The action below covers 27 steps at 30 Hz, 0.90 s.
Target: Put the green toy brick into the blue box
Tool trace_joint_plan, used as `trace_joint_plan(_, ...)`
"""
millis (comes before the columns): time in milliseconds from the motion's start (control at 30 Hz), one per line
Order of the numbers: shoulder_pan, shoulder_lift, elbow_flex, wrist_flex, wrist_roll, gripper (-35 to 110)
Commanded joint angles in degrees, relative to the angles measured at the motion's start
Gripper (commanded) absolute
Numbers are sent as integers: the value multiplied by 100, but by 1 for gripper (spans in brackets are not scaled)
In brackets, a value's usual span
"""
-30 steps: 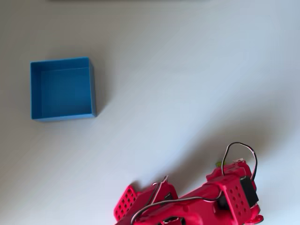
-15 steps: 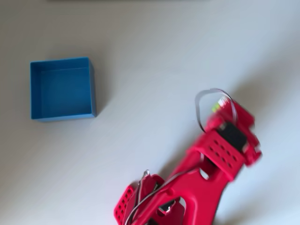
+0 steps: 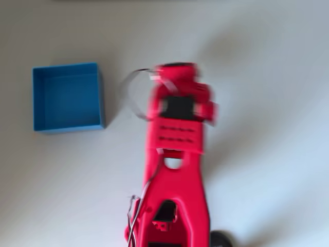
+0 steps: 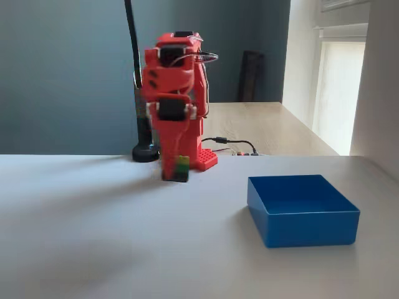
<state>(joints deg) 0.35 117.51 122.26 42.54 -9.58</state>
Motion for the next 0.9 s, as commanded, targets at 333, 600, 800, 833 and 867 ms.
trace_joint_plan(333, -2479, 123, -949, -44, -817, 0)
trace_joint_plan(600, -2953, 79, -624, -141, -905, 0)
trace_joint_plan(800, -3050, 79, 114, -624, -756, 0)
trace_joint_plan(833, -3059, 79, 229, -712, -738, 0)
trace_joint_plan(867, -3067, 79, 316, -756, -721, 0)
